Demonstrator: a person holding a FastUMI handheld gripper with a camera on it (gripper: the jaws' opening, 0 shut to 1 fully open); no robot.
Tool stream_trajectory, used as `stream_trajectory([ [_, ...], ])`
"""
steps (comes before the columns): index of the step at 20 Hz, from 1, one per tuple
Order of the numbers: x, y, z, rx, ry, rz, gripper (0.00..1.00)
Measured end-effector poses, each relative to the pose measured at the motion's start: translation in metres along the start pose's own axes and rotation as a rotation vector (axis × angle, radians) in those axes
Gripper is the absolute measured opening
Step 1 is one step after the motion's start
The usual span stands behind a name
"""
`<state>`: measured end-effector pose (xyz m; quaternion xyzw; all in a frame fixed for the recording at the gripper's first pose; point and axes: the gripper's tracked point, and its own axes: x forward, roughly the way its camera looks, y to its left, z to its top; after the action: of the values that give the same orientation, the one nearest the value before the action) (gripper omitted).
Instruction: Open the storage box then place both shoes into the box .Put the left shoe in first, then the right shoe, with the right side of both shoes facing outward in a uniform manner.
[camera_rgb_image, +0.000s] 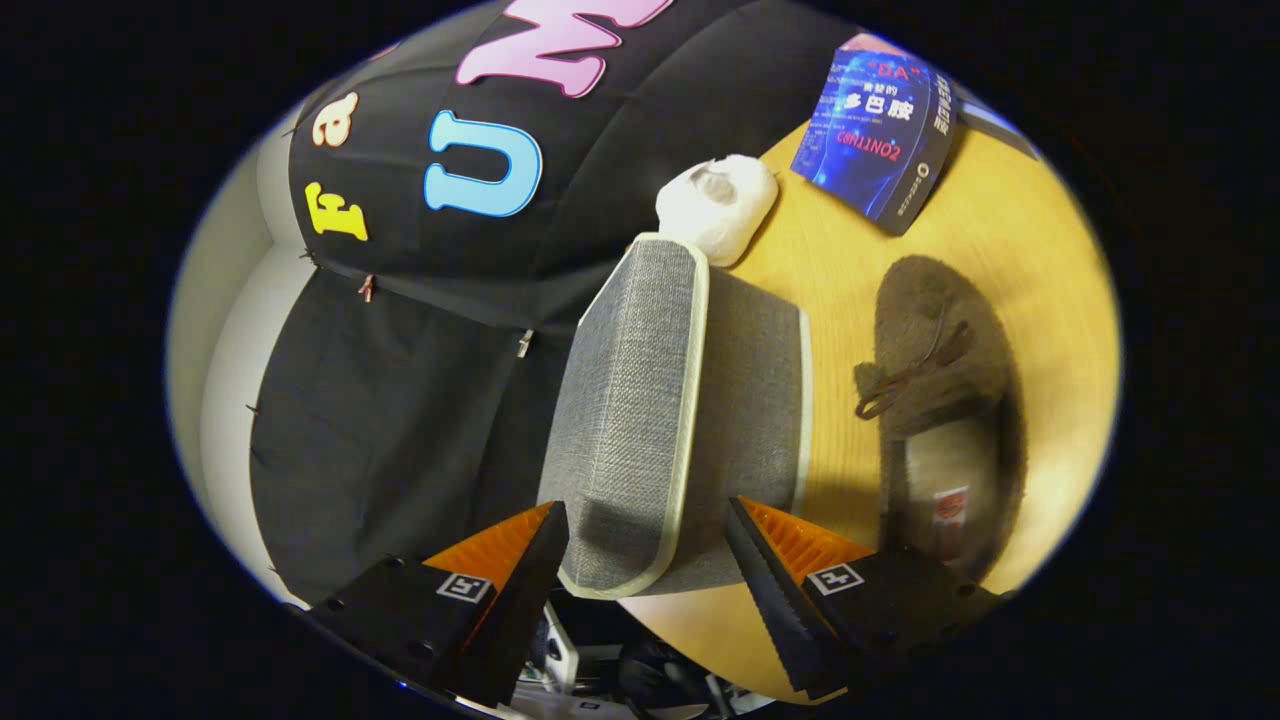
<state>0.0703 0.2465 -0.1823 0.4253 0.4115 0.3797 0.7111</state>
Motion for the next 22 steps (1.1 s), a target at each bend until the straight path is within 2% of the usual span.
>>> stream_trajectory([
  [2, 0.006, 0.003, -0.004, 0.063, 0.029, 0.037, 0.98],
  [6, 0.012, 0.009, -0.003, 0.268, 0.041, 0.125, 0.97],
  [10, 0.009, 0.017, -0.007, 0.297, 0.060, 0.143, 0.95],
  [11, 0.007, 0.015, -0.008, 0.294, 0.061, 0.136, 0.92],
  [12, 0.007, 0.017, -0.009, 0.298, 0.065, 0.139, 0.83],
  [15, 0.004, 0.021, -0.009, 0.316, 0.070, 0.134, 0.83],
  [16, 0.002, 0.022, -0.010, 0.316, 0.079, 0.135, 0.68],
  [19, -0.004, 0.041, -0.015, 0.321, 0.111, 0.182, 0.68],
  [22, -0.003, 0.054, -0.015, 0.299, 0.103, 0.186, 0.48],
])
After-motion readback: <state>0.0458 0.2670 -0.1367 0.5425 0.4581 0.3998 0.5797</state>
